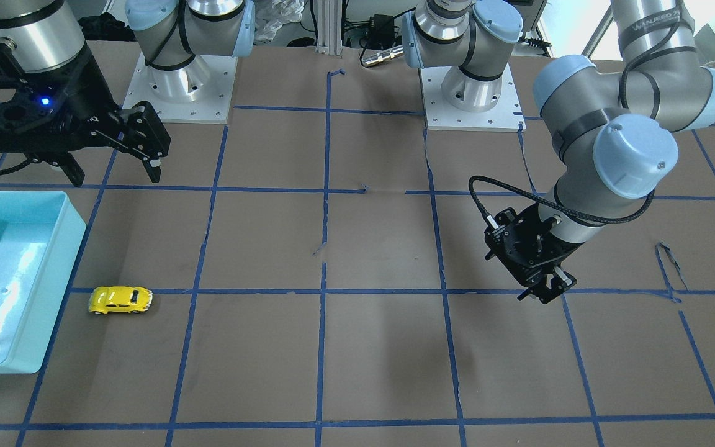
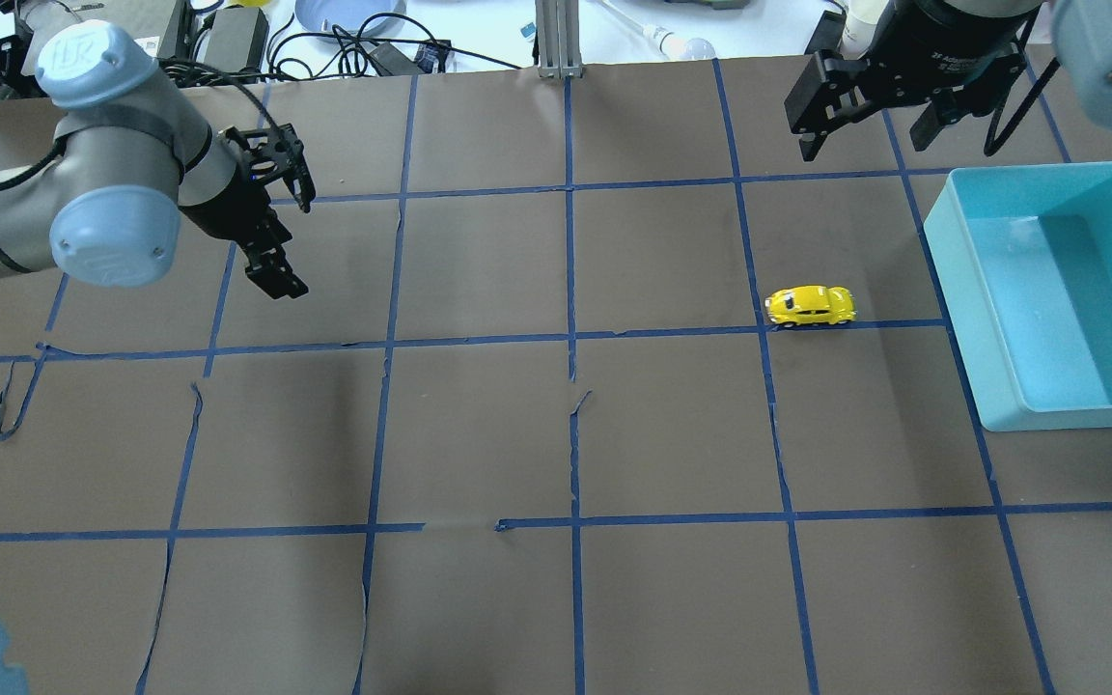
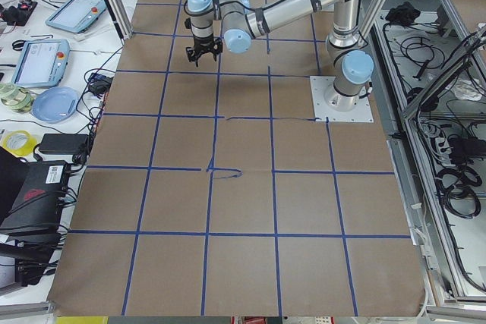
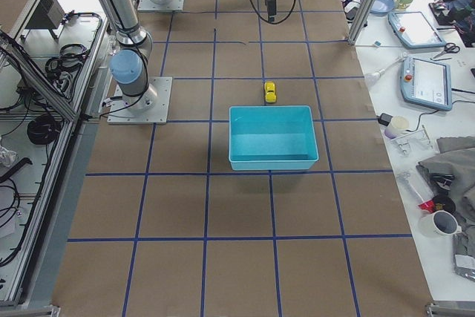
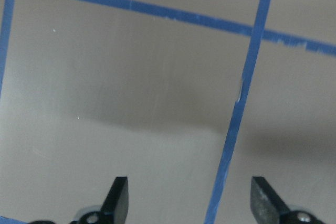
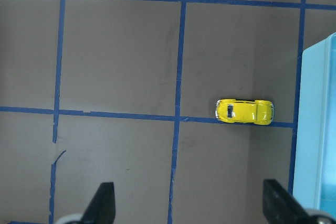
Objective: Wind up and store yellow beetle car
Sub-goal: 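Release the car so it rolls toward the blue bin, raise left gripper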
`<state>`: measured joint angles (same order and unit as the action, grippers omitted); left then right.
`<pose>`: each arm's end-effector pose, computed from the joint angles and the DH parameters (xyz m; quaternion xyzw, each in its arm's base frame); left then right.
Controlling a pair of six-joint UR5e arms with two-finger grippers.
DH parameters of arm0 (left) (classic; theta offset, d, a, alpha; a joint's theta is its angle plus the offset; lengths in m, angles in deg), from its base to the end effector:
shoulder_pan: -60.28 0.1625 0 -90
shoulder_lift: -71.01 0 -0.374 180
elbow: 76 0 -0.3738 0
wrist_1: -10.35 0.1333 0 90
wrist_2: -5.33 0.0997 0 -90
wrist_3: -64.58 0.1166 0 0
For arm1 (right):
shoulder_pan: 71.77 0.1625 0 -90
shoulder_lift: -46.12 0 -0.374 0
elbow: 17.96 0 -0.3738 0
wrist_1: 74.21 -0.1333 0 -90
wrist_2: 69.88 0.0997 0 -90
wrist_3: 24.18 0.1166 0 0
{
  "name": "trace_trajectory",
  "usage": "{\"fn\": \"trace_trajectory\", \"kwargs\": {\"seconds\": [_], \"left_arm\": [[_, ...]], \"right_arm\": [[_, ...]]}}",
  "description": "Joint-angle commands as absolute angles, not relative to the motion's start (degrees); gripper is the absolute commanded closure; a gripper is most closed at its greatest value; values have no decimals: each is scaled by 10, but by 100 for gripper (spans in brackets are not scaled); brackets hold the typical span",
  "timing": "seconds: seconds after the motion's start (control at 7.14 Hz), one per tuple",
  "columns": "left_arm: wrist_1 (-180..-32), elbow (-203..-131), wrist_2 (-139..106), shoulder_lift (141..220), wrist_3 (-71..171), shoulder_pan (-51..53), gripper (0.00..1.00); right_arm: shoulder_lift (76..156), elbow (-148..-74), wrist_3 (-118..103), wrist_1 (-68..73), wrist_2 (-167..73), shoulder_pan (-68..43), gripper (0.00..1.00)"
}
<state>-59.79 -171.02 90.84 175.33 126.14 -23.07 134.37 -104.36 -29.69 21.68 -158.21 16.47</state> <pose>-0.0782 -0.5588 0.2858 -0.4609 -0.8866 0.0257 0.0299 0.1213 -0.5035 0.4463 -0.0336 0.9970 -0.0683 0.0102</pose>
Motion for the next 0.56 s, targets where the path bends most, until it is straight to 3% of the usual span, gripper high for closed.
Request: {"fn": "trace_trajectory", "kwargs": {"seconds": [0.0, 0.42], "left_arm": [[-644, -1678, 908, 1729, 1093, -247, 12], [-650, -1678, 916, 1685, 865, -283, 3]], "right_arm": [[1344, -1044, -297, 217, -1582, 165, 0], [1341, -1043, -322, 217, -1581, 164, 0]]}}
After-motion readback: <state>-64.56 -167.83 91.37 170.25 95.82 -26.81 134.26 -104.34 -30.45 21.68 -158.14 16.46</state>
